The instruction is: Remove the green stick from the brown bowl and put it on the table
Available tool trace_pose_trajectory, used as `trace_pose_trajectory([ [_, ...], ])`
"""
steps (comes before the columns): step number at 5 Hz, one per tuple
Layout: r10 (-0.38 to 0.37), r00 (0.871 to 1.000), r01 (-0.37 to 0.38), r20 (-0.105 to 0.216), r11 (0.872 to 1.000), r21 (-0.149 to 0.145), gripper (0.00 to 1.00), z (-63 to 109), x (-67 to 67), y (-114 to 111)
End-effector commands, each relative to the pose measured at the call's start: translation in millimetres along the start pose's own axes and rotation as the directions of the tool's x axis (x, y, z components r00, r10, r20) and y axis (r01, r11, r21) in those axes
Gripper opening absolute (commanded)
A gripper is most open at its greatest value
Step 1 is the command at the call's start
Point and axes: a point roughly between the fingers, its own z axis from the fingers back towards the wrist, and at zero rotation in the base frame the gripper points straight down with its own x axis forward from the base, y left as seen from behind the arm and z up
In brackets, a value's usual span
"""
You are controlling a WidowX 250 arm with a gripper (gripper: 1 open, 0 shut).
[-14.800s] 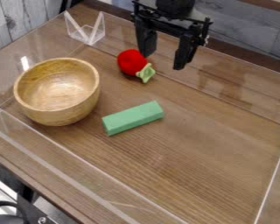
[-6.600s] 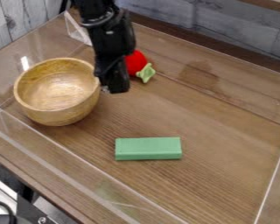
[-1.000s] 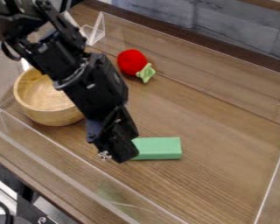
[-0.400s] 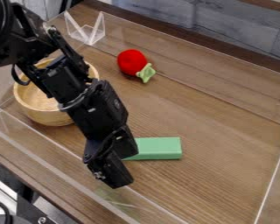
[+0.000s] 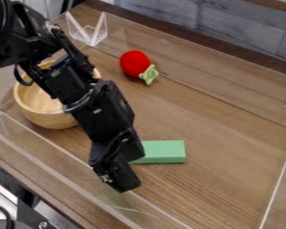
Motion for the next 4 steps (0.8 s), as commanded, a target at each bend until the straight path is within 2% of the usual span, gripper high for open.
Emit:
trace_pose_trajectory([
  [1, -0.007, 1.0, 0.006, 0.014, 0.999, 0.038, 1.0, 9.2, 5.6, 10.5],
  [2, 0.007, 1.0, -0.008, 0.021, 0.999, 0.041, 1.0, 11.8, 4.8, 14.4],
  [4, 0.056, 0.998, -0.057, 0.028, 0.997, 0.056, 1.0, 19.9, 7.9, 7.0],
])
